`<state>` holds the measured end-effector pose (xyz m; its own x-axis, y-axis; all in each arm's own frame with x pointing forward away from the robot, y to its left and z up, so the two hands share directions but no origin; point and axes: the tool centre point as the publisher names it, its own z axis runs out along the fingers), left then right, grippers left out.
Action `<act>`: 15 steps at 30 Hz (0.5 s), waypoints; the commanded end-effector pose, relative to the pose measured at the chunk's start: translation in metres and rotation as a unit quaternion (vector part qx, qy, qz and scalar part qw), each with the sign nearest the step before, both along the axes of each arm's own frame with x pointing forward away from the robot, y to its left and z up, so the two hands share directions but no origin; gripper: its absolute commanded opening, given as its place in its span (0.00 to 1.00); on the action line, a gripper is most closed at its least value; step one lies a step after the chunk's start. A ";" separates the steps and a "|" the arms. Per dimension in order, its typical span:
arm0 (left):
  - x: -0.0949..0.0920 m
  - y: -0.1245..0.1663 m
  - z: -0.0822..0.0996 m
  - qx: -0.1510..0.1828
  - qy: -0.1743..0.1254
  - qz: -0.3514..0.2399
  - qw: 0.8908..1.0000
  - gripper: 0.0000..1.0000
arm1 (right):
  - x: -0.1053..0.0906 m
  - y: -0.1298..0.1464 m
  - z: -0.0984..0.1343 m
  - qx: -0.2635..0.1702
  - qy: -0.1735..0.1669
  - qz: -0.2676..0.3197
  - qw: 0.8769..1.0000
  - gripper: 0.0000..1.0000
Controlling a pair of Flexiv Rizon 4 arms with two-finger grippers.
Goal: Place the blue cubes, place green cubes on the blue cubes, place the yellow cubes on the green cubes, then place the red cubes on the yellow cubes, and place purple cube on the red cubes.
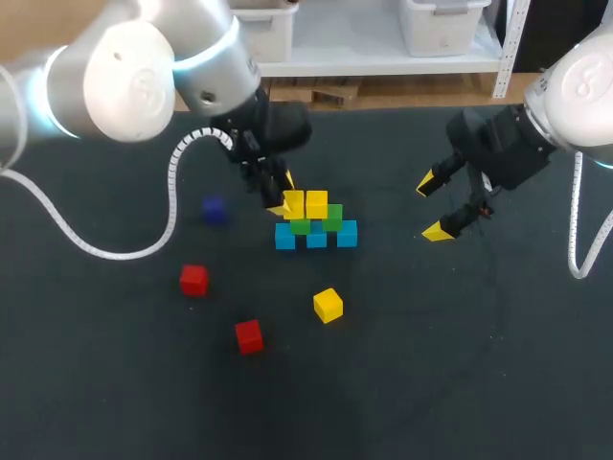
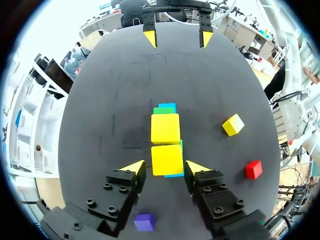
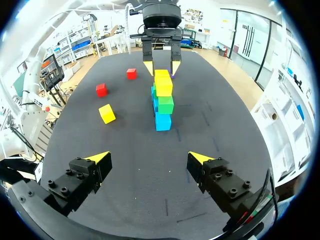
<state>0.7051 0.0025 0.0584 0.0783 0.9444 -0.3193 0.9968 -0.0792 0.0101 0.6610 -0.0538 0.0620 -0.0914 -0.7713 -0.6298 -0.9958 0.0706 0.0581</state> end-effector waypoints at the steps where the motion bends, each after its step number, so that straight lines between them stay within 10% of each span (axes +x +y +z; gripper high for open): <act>1: -0.003 0.007 0.007 -0.002 -0.007 0.000 1.000 0.49 | 0.001 0.000 -0.001 0.001 0.000 0.001 1.000 1.00; 15: -0.010 0.023 0.006 0.001 -0.007 0.013 1.000 0.00 | 0.001 0.000 -0.001 0.001 0.000 0.001 1.000 1.00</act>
<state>0.6980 0.0234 0.0657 0.0589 0.9482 -0.3121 0.9983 -0.0560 0.0182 0.6610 -0.0538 0.0620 -0.0914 -0.7713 -0.6299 -0.9958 0.0706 0.0581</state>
